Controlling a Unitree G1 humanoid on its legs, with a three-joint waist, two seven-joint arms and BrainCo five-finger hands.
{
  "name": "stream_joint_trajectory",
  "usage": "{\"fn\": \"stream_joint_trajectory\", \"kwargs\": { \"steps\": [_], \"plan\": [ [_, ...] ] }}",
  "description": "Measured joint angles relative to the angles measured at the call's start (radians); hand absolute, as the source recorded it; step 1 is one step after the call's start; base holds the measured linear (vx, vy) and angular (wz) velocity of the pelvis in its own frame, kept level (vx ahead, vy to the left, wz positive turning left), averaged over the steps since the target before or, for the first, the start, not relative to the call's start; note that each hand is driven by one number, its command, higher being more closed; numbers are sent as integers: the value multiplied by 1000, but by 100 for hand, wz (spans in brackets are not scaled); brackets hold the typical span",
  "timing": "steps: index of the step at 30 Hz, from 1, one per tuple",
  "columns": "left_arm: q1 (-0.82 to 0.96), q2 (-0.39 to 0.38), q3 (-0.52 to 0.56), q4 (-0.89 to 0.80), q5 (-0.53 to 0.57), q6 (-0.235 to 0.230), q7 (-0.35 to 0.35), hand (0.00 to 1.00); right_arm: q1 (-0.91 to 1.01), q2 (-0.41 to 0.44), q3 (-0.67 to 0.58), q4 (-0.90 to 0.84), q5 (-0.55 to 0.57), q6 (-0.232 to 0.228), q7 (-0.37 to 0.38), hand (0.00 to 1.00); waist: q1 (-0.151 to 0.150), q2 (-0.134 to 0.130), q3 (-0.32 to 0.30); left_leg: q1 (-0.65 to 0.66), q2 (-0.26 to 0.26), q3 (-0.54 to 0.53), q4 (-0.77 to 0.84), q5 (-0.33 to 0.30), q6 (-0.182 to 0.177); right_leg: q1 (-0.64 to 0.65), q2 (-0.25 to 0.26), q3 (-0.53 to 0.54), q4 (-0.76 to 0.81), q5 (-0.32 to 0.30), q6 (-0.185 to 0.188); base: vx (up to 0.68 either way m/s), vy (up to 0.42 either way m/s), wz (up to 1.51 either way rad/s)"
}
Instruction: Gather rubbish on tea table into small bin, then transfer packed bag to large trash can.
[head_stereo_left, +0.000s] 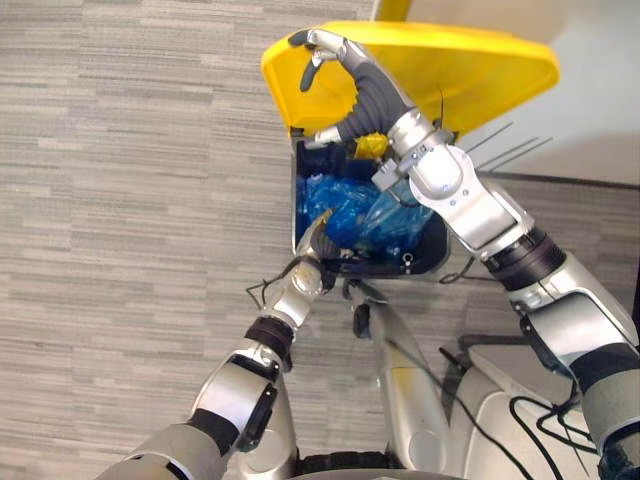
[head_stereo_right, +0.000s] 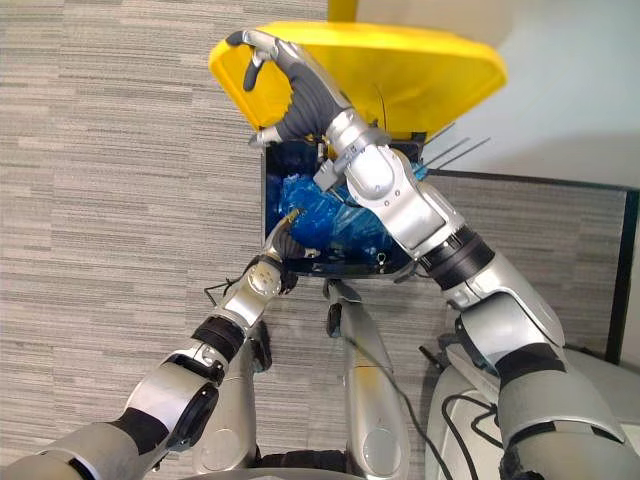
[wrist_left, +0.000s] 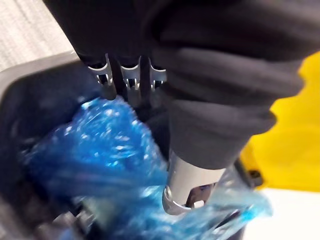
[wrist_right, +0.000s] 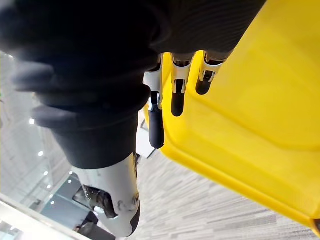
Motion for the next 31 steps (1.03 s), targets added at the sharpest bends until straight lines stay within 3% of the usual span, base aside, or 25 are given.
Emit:
{"fn": "stream_joint_trajectory", "kwargs": {
  "steps": [2,4,5,10,14,16,17,19,21,22,23,24,25,26,27,29,31],
  "plan": [
    [76,37,3,-87,-29,-24,-1,0,104,-30,-58,0,-5,-4,14,0,2,2,-6,49,-11,-16,-42,18,3,47,-16,-16,10,-23,1,84,17,40],
    [216,86,29,-138,-93,-67,-8,0,247,-54,-109,25,-24,-22,34,0,6,4,-92,64,-17,-37,-69,24,4,64,-25,-35,10,-37,10,89,29,31],
    [253,99,44,-144,-117,-77,-16,0,274,-55,-123,37,-31,-24,37,0,8,5,-103,75,-18,-43,-71,24,4,80,-27,-42,10,-40,9,95,27,29],
    [503,183,217,-184,-291,-120,-89,0,476,-70,-266,110,-47,-17,72,0,37,14,-113,161,-35,-85,-27,8,30,205,-46,-60,11,-48,20,-18,63,19],
    [742,183,362,-183,-370,-121,-129,0,610,-46,-279,154,-83,-16,106,0,68,22,-135,222,-85,-38,15,-7,63,258,-64,-13,-24,12,62,-134,122,-24],
    [829,175,393,-183,-387,-116,-142,0,694,-12,-297,156,-106,-11,123,0,78,30,-150,218,-73,19,23,10,105,269,-71,2,-80,28,111,-272,125,-60],
    [854,154,416,-180,-391,-114,-154,0,744,15,-318,157,-117,-11,135,0,78,34,-151,216,-71,39,13,30,111,224,-97,5,74,6,54,-294,59,-36],
    [888,125,447,-177,-392,-107,-162,0,835,68,-353,165,-121,-10,149,0,59,34,-168,235,-64,41,-46,80,106,207,-111,7,327,-36,8,-211,18,-12],
    [926,105,454,-177,-391,-101,-179,0,921,135,-399,189,-121,-13,164,0,49,33,-203,249,-44,43,-120,132,89,247,-119,12,478,-99,-3,-163,-100,-15],
    [944,84,454,-181,-390,-94,-192,0,973,177,-418,220,-128,-11,175,0,50,24,-234,247,-24,49,-158,150,76,291,-123,39,523,-127,15,-154,-240,-31],
    [954,79,454,-181,-388,-91,-202,0,996,194,-425,236,-140,-10,186,0,51,17,-250,244,-16,51,-170,156,65,320,-129,55,519,-135,30,-107,-320,-40],
    [971,66,454,-184,-383,-87,-211,0,1047,221,-429,249,-159,-7,195,0,52,-11,-273,238,-14,54,-181,164,49,398,-148,91,432,-166,93,-73,-310,-45],
    [968,40,451,-182,-380,-74,-225,0,1080,233,-439,262,-164,-4,204,0,52,-18,-293,220,-10,46,-186,173,22,454,-110,68,262,-246,132,-42,-246,-62],
    [971,23,446,-183,-379,-72,-231,0,1089,236,-445,268,-169,1,205,0,59,-14,-311,207,-7,40,-199,175,18,477,-84,66,169,-267,122,-20,-222,-108],
    [971,-11,443,-170,-372,-71,-242,0,1086,236,-463,283,-170,9,205,0,70,11,-319,204,6,17,-230,178,24,490,-26,80,52,-239,55,-62,-180,-125],
    [958,-23,443,-152,-361,-70,-247,0,1076,242,-493,324,-169,17,203,0,50,29,-335,220,18,0,-288,181,27,503,25,108,-39,-179,33,-63,-115,-92],
    [942,-18,445,-125,-361,-76,-245,0,1093,223,-543,376,-168,31,201,0,51,48,-369,256,18,1,-356,228,56,510,58,143,-108,-132,26,-11,-55,-52]
  ]
}}
